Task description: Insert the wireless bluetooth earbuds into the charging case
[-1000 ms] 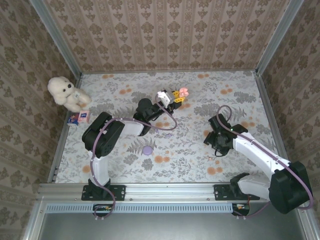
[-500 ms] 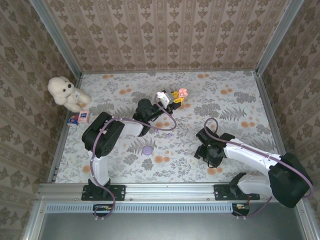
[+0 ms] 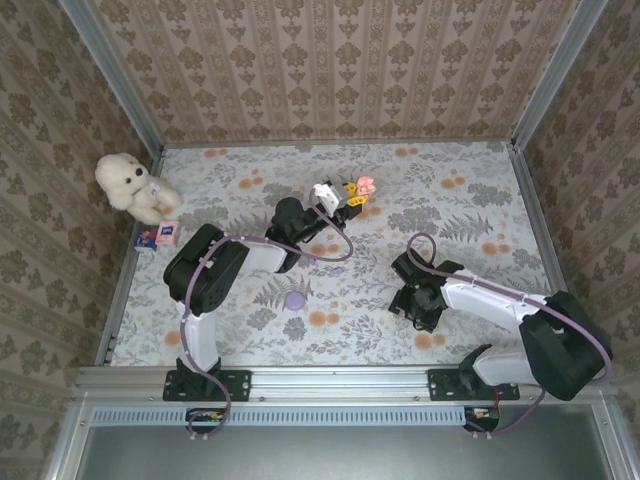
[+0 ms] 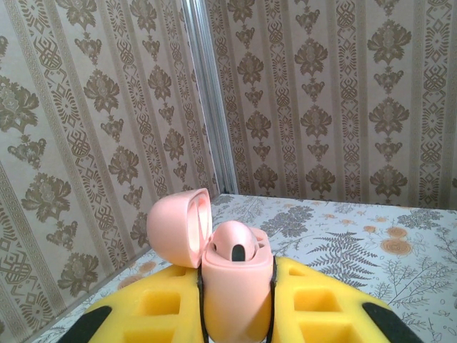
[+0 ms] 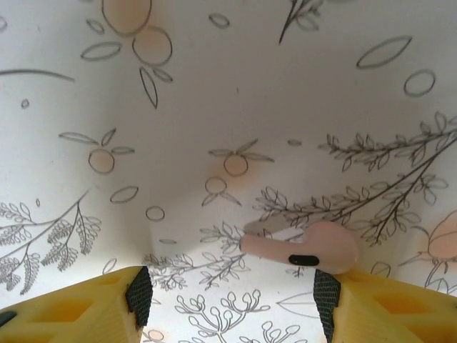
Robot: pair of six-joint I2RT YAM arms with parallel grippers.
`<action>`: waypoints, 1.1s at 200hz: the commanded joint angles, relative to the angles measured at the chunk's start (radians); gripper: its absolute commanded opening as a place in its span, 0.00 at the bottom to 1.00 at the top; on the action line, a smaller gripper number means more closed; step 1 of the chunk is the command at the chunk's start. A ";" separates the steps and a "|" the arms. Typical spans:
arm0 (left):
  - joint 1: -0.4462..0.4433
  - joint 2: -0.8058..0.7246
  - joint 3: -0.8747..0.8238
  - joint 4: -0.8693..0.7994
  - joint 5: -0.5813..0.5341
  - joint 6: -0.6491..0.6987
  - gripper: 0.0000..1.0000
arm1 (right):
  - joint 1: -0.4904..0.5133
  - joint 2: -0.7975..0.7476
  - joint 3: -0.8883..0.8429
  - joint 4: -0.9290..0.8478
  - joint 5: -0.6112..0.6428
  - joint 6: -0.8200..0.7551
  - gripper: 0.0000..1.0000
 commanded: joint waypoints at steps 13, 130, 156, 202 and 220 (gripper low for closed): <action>0.009 -0.044 -0.009 0.040 -0.004 -0.010 0.00 | -0.049 0.038 0.043 0.007 0.043 -0.073 0.65; 0.011 -0.054 -0.024 0.040 -0.007 -0.008 0.00 | -0.091 0.097 0.152 -0.068 0.084 -0.276 0.64; 0.013 -0.053 -0.021 0.041 -0.005 -0.011 0.00 | -0.089 0.084 0.134 -0.090 0.113 -0.331 0.65; 0.013 -0.050 -0.012 0.041 -0.002 -0.022 0.00 | -0.088 0.101 0.142 -0.049 0.143 -0.365 0.65; 0.013 -0.052 -0.013 0.040 -0.002 -0.024 0.00 | -0.089 0.125 0.156 -0.044 0.148 -0.378 0.65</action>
